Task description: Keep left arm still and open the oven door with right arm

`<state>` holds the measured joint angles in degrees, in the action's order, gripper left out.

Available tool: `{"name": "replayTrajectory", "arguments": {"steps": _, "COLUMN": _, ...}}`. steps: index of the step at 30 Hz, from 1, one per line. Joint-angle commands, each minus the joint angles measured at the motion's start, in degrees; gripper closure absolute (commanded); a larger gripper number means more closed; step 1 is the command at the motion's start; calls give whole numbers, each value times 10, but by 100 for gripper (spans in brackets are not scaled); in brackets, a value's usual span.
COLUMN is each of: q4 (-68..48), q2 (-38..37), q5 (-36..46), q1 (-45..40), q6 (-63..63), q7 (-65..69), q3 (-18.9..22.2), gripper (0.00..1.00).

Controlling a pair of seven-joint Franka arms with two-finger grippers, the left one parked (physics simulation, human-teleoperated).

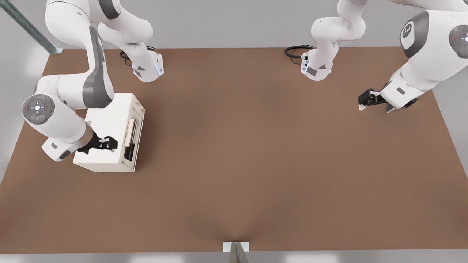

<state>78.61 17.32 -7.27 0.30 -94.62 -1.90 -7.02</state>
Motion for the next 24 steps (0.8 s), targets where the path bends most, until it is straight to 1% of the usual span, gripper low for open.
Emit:
{"name": "replayTrajectory", "arguments": {"steps": 1, "q4": 0, "q2": -1, "q5": -6, "q1": 0, "q6": -12, "q7": -23, "q3": 0, "gripper": 0}}
{"name": "replayTrajectory", "arguments": {"steps": 2, "q4": -2, "q2": 8, "q5": -15, "q1": 6, "q6": 4, "q7": -25, "q3": 0, "gripper": 0}}
{"name": "replayTrajectory", "arguments": {"steps": 3, "q4": 1, "q2": 17, "q5": -62, "q1": 17, "q6": 21, "q7": -27, "q3": -3, "gripper": 0}}
{"name": "replayTrajectory", "arguments": {"steps": 4, "q4": 0, "q2": 24, "q5": -123, "q1": 51, "q6": 51, "q7": -28, "q3": -3, "gripper": 0}}
{"name": "replayTrajectory", "arguments": {"steps": 5, "q4": 7, "q2": 37, "q5": -207, "q1": 109, "q6": 109, "q7": -56, "q3": -3, "gripper": 0}}
{"name": "replayTrajectory", "arguments": {"steps": 6, "q4": 15, "q2": 43, "q5": -260, "q1": 147, "q6": 152, "q7": -101, "q3": -3, "gripper": 0}}
{"name": "replayTrajectory", "arguments": {"steps": 7, "q4": 40, "q2": 40, "q5": -281, "q1": 170, "q6": 165, "q7": -159, "q3": -3, "gripper": 0}}
{"name": "replayTrajectory", "arguments": {"steps": 8, "q4": 94, "q2": 22, "q5": -315, "q1": 196, "q6": 164, "q7": -213, "q3": -4, "gripper": 11}}
{"name": "replayTrajectory", "arguments": {"steps": 9, "q4": 150, "q2": -5, "q5": -327, "q1": 218, "q6": 161, "q7": -274, "q3": -5, "gripper": 41}}
{"name": "replayTrajectory", "arguments": {"steps": 10, "q4": 176, "q2": -15, "q5": -333, "q1": 232, "q6": 160, "q7": -309, "q3": -5, "gripper": 66}}
{"name": "replayTrajectory", "arguments": {"steps": 11, "q4": 213, "q2": -29, "q5": -333, "q1": 239, "q6": 145, "q7": -339, "q3": -5, "gripper": 79}}
{"name": "replayTrajectory", "arguments": {"steps": 12, "q4": 248, "q2": -43, "q5": -339, "q1": 246, "q6": 132, "q7": -361, "q3": -5, "gripper": 79}}
{"name": "replayTrajectory", "arguments": {"steps": 15, "q4": 285, "q2": -50, "q5": -343, "q1": 257, "q6": 122, "q7": -393, "q3": -5, "gripper": 79}}
{"name": "replayTrajectory", "arguments": {"steps": 16, "q4": 315, "q2": -60, "q5": -346, "q1": 254, "q6": 96, "q7": -419, "q3": -5, "gripper": 79}}
{"name": "replayTrajectory", "arguments": {"steps": 18, "q4": 376, "q2": -73, "q5": -345, "q1": 249, "q6": 43, "q7": -515, "q3": -5, "gripper": 79}}
{"name": "replayTrajectory", "arguments": {"steps": 20, "q4": 392, "q2": -68, "q5": -345, "q1": 238, "q6": 8, "q7": -538, "q3": -5, "gripper": 79}}
{"name": "replayTrajectory", "arguments": {"steps": 24, "q4": 393, "q2": -58, "q5": -356, "q1": 221, "q6": -17, "q7": -538, "q3": -3, "gripper": 79}}
